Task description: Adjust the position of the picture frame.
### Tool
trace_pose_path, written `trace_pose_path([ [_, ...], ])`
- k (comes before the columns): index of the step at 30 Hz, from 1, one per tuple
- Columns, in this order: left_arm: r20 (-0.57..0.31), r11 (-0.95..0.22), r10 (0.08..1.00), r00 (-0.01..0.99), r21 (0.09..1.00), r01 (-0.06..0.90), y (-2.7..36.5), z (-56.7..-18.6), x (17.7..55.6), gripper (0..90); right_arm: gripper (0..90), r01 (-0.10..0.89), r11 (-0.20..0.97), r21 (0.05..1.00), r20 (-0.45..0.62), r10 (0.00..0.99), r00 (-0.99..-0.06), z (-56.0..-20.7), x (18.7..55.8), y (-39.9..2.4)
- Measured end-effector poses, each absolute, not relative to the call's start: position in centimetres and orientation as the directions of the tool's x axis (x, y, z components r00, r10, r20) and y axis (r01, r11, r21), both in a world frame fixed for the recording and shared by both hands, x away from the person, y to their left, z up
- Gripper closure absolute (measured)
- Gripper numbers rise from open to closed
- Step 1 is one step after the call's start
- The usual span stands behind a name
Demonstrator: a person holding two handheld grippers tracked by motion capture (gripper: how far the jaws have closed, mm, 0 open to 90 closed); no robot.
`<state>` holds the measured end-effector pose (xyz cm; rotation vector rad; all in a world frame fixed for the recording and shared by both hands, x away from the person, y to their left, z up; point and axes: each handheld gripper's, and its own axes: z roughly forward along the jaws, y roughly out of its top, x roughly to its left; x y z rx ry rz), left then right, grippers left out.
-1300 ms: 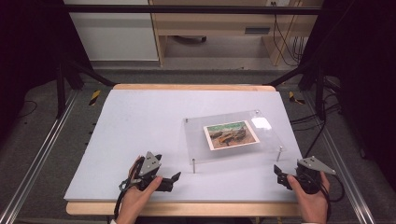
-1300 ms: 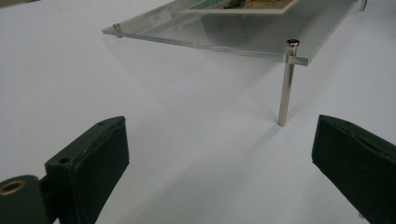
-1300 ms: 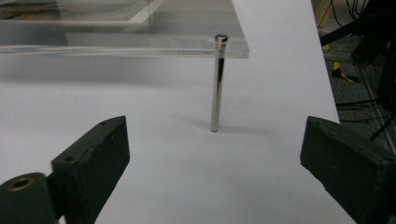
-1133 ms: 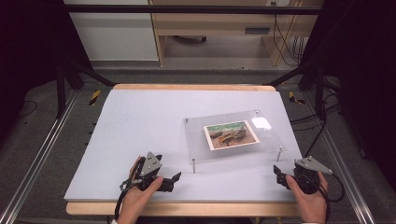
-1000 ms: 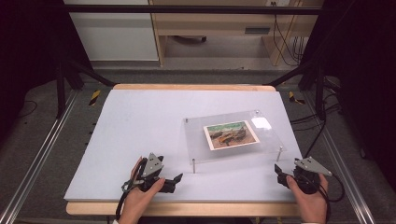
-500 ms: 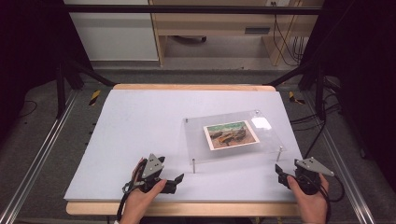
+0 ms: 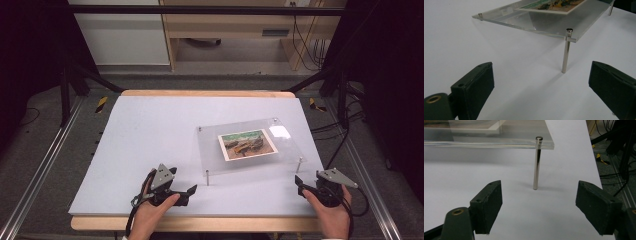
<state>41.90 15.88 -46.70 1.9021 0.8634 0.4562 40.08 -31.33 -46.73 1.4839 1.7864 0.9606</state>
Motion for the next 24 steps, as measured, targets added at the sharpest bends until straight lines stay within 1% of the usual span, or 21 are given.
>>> trace_pose_path([
  [2,-0.055,-0.278,0.735,0.676,0.885,0.374,15.8,-46.7,41.9,6.9,27.0,0.526,0.101,0.844,-0.008,0.984,-0.176,-46.8,40.3,-31.5],
  [6,-0.056,-0.272,0.738,0.672,0.887,0.373,15.7,-46.6,41.9,8.2,30.1,0.518,0.101,0.849,-0.011,0.985,-0.173,-46.8,40.7,-31.6],
  [12,-0.056,-0.264,0.746,0.664,0.889,0.373,15.6,-46.6,41.9,12.5,36.1,0.504,0.100,0.858,-0.013,0.985,-0.172,-47.0,41.5,-31.7],
  [13,-0.060,-0.261,0.745,0.665,0.891,0.372,15.6,-46.6,41.9,14.1,39.6,0.504,0.101,0.858,-0.013,0.985,-0.175,-47.1,41.8,-31.7],
  [14,-0.060,-0.261,0.745,0.665,0.891,0.372,15.6,-46.6,41.9,15.4,39.6,0.504,0.101,0.858,-0.013,0.985,-0.175,-47.1,41.8,-31.7],
  [15,-0.058,-0.259,0.744,0.665,0.893,0.369,15.5,-46.6,41.8,15.4,41.6,0.502,0.098,0.859,-0.010,0.984,-0.175,-47.1,41.9,-31.7],
  [17,-0.061,-0.254,0.745,0.664,0.895,0.367,15.5,-46.6,41.7,17.0,48.5,0.493,0.102,0.864,-0.009,0.982,-0.187,-47.2,42.3,-31.7],
  [21,-0.050,-0.260,0.744,0.667,0.897,0.358,15.4,-46.5,41.6,21.3,57.6,0.496,0.107,0.862,-0.003,0.979,-0.206,-47.4,43.1,-31.5],
  [22,-0.052,-0.258,0.744,0.666,0.897,0.358,15.3,-46.5,41.5,22.7,61.0,0.496,0.101,0.862,0.009,0.977,-0.215,-47.5,43.4,-31.5],
  [24,-0.051,-0.259,0.744,0.666,0.897,0.358,15.3,-46.6,41.5,23.4,62.5,0.497,0.099,0.862,0.012,0.976,-0.215,-47.5,43.5,-31.6],
])
